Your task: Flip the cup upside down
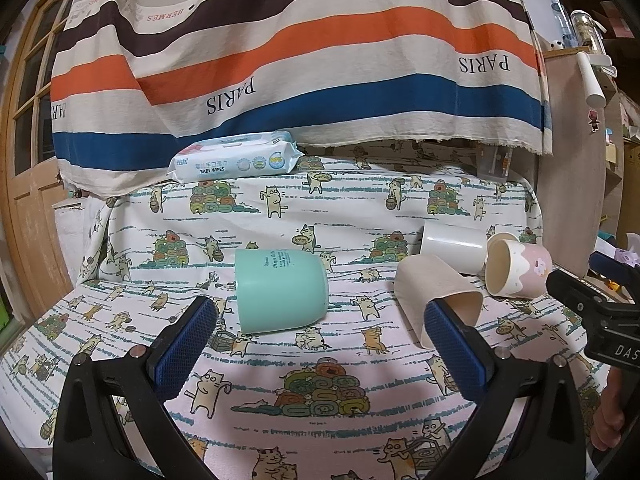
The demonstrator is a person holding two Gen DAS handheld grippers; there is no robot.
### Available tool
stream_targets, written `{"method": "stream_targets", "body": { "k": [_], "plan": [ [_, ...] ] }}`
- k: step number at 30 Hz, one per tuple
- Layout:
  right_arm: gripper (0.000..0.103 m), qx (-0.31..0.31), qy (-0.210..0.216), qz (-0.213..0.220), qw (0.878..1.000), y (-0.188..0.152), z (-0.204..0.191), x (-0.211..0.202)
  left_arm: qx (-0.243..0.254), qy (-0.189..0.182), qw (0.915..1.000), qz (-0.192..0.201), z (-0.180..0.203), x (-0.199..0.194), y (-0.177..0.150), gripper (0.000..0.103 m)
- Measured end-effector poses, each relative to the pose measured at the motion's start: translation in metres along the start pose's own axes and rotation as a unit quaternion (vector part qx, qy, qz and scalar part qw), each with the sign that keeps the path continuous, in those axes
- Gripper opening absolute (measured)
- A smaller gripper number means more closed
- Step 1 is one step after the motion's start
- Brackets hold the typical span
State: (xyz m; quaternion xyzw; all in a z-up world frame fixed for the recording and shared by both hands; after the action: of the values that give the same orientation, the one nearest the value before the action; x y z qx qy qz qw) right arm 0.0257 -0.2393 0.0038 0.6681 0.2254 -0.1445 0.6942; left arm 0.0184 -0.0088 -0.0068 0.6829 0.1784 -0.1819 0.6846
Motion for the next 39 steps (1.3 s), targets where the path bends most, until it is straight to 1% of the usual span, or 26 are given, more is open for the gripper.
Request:
{"method": "stream_targets", "body": {
  "k": [20,26,30,33,37,39],
  "plan": [
    [0.103,0.000,0.000,0.000,1.000,0.000,-0.001,0.000,0.000,0.000,1.0000,0.000,-0.001,0.000,0.000,0.103],
    [0.103,-0.001,0.009,-0.002,1.000,-0.001,-0.002,0.000,-0.006,-0.005,0.9999,-0.009,-0.008,0.003,0.000,0.103],
    [0.103,0.003,0.006,-0.005,1.000,-0.004,-0.002,-0.001,-0.006,-0.002,0.9999,-0.011,-0.007,0.004,0.000,0.103],
    [0.103,0.004,0.007,-0.035,0.999,0.003,-0.002,0.000,-0.003,-0.003,0.9998,-0.019,-0.005,0.007,0.001,0.103],
    [0.103,-0.008,0.002,-0.086,0.996,0.030,-0.011,0.005,-0.007,-0.001,0.9992,-0.039,-0.007,0.015,0.002,0.103],
    [0.103,-0.010,0.014,-0.111,0.994,0.045,-0.016,0.010,-0.013,0.008,0.9981,-0.060,-0.009,0.024,0.002,0.103]
  ]
}}
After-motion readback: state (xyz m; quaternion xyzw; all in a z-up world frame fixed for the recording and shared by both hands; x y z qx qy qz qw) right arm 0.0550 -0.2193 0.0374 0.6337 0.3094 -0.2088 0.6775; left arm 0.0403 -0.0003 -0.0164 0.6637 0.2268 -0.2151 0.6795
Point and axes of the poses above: each gripper's, at about its wrist camera, not at the fingertips, and x roughly the way its jaws point, z to its right, y to its top, the point moved 2 cm from there along x, roughly the way its jaws point, and after that the axes turned 12 degrees about -z, right-handed, at the moved point
